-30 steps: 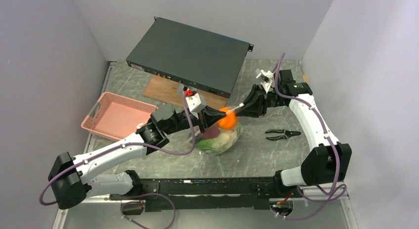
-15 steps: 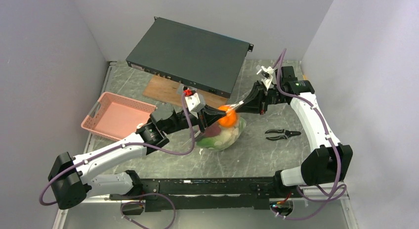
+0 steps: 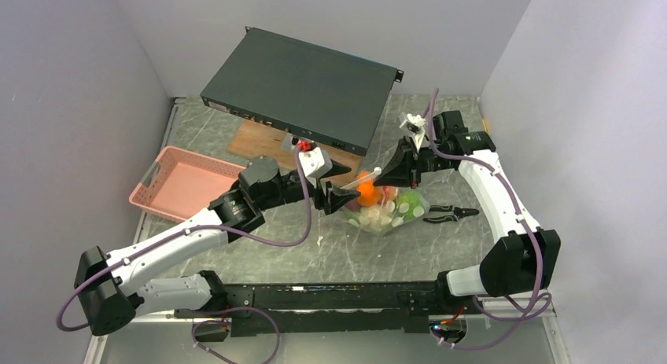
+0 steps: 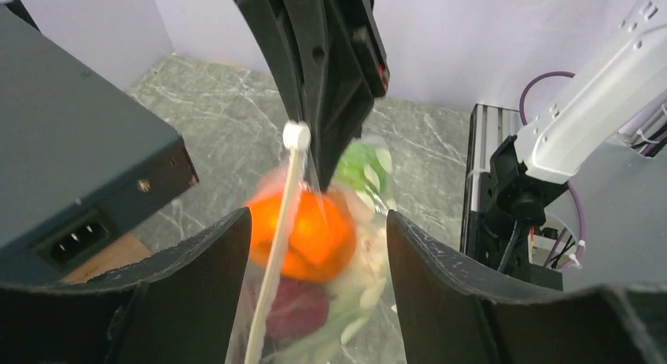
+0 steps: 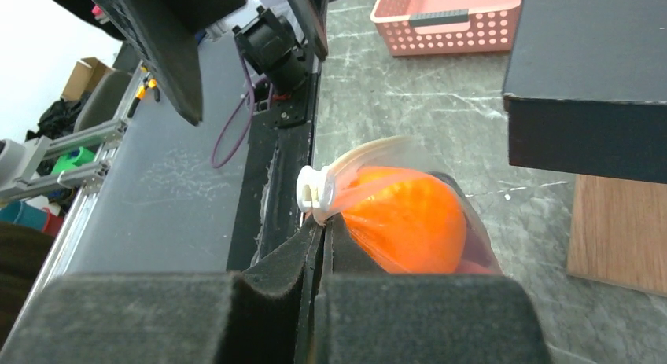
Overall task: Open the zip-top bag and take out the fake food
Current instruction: Adjust the zipper food storage bag at the center of the board, then unzip the zipper food storage bag at the center of the board.
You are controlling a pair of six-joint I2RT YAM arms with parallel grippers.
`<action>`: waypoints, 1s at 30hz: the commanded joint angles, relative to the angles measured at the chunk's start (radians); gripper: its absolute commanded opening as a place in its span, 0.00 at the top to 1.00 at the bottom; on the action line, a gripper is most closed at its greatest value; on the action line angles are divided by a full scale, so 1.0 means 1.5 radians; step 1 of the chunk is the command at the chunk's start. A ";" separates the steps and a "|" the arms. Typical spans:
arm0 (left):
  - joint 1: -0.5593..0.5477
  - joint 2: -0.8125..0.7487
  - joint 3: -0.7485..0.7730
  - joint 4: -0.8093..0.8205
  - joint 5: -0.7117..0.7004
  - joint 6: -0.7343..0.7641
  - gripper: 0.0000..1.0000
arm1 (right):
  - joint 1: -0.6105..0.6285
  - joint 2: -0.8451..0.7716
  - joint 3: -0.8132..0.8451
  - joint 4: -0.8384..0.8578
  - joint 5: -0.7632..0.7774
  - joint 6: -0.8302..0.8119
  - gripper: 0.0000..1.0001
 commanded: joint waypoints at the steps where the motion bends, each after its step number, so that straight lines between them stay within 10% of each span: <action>1: 0.003 0.031 0.093 -0.062 0.023 0.059 0.33 | 0.025 -0.024 -0.001 0.000 0.001 -0.027 1.00; 30: 0.025 0.149 0.160 -0.055 0.148 0.012 0.63 | 0.072 -0.025 -0.008 -0.016 0.048 -0.063 1.00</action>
